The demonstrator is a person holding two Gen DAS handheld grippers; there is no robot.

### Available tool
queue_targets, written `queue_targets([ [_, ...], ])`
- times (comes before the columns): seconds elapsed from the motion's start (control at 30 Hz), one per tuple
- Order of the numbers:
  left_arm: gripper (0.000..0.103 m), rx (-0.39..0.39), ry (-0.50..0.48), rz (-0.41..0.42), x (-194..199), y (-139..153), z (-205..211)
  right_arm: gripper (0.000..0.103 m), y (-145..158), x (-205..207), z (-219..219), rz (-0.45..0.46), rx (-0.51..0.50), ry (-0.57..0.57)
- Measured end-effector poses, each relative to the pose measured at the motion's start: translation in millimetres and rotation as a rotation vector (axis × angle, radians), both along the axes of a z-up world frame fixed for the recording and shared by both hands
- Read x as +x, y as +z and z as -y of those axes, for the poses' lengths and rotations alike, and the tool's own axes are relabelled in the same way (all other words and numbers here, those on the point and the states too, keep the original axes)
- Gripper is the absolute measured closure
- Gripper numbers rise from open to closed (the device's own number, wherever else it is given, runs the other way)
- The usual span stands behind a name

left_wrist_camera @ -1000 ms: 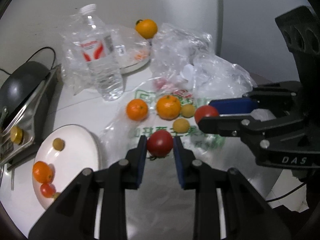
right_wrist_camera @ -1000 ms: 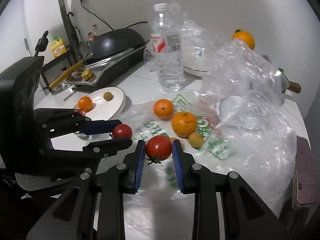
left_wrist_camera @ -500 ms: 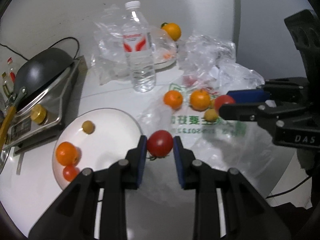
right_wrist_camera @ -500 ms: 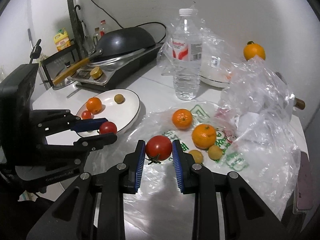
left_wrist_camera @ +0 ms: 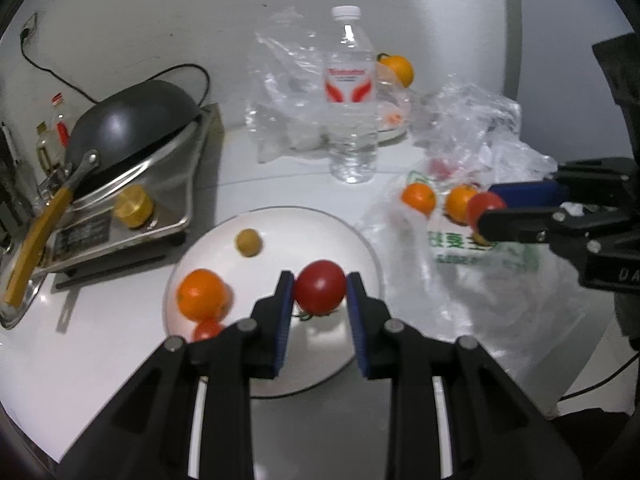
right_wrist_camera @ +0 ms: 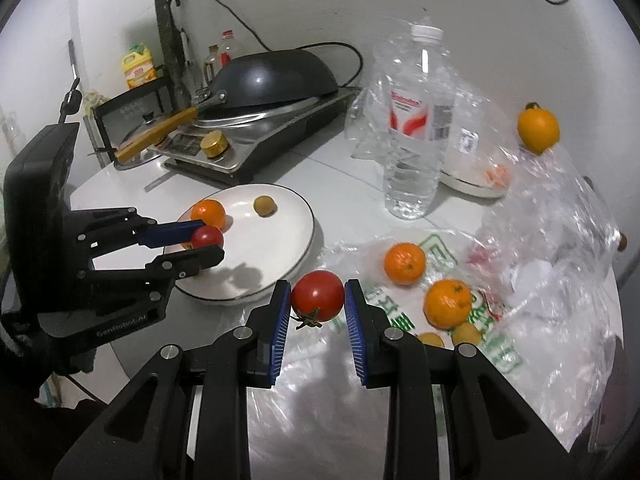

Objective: Organize fruits
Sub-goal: 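Carry both cherry tomatoes in the two tools over the plate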

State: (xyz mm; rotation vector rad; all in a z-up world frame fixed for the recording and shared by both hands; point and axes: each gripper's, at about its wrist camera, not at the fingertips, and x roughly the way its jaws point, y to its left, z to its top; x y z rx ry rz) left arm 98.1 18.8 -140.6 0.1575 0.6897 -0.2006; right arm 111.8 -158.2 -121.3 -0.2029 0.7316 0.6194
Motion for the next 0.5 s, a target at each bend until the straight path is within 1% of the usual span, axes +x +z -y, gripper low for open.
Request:
queue_targets([
  [0.3,0.076,0.004,0.040,0.024,8.2,0.9,-22.1,0.073,3.1,6.5,-25.9,0.012,-0.013,0.043],
  [0.5,0.076,0.009,0.063,0.044,22.6,3.2,-36.8,0.073,2.2,14.3,-36.7,0.007,-0.025,0.057],
])
